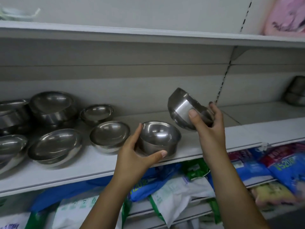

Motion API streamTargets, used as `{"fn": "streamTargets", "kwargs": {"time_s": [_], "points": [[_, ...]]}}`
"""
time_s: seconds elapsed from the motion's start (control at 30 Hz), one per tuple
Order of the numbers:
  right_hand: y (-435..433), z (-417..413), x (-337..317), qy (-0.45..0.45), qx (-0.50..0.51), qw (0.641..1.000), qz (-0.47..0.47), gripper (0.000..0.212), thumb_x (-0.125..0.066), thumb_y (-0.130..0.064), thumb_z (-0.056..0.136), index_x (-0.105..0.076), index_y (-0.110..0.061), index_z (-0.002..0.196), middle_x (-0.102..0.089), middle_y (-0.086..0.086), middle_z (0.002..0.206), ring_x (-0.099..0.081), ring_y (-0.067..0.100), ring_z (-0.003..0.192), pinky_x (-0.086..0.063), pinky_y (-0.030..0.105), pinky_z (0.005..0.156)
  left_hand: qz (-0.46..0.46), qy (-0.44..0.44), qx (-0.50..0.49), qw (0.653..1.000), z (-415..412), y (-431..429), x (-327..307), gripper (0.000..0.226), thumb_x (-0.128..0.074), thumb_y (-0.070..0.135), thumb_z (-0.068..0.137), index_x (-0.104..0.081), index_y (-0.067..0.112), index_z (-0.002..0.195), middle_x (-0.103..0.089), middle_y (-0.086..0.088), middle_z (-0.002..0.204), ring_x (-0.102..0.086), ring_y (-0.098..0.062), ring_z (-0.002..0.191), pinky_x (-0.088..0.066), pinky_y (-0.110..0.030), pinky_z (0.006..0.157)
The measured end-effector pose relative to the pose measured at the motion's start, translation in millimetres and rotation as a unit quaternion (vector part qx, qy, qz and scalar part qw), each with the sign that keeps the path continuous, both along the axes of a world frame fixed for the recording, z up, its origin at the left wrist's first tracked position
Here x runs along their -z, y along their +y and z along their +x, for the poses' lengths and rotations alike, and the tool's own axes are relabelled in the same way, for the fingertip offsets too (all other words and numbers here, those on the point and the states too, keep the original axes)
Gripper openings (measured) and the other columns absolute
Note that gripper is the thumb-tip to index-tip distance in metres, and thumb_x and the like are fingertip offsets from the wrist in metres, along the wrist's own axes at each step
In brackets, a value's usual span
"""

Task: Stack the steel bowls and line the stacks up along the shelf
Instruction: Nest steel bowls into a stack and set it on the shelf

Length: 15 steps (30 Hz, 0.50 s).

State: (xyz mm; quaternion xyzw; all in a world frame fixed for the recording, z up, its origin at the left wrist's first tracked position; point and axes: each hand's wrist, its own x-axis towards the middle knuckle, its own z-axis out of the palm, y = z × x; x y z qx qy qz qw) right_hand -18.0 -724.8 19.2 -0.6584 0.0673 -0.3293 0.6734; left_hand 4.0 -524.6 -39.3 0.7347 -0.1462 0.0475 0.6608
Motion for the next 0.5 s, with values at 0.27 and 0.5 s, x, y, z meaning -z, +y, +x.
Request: {"fn": "streamTargets", "kwargs": {"time_s": [0.27,0.5], "points": [[17,29,12,0.005,-0.145,0.989,-0.025,0.104,-0.084,-0.030,0.062,-0.034,-0.026,0.153,-0.065,-0.018,0.119,-0.066,-0.006,0.108,-0.052,0.013,0.083,0.050,0.013,-0.031,0.998,17,3,-2,0.113,-0.095,0.038,0.064,-0.027,0.023,0.154,-0.058,0.018,0.141,-0.053,0.002,0.131,-0.043,-0.031,0.113],[21,51,16,0.043,-0.253,0.962,-0.087,0.117,-0.091,-0.042,0.055,-0.029,-0.044,0.154,-0.052,-0.022,0.138,-0.057,-0.010,0.118,-0.050,0.013,0.094,-0.072,0.084,-0.045,0.993,12,17,-5,0.101,-0.081,0.018,0.071,-0.028,0.021,0.157,-0.041,0.008,0.158,-0.042,0.001,0.141,-0.032,-0.027,0.119]]}}
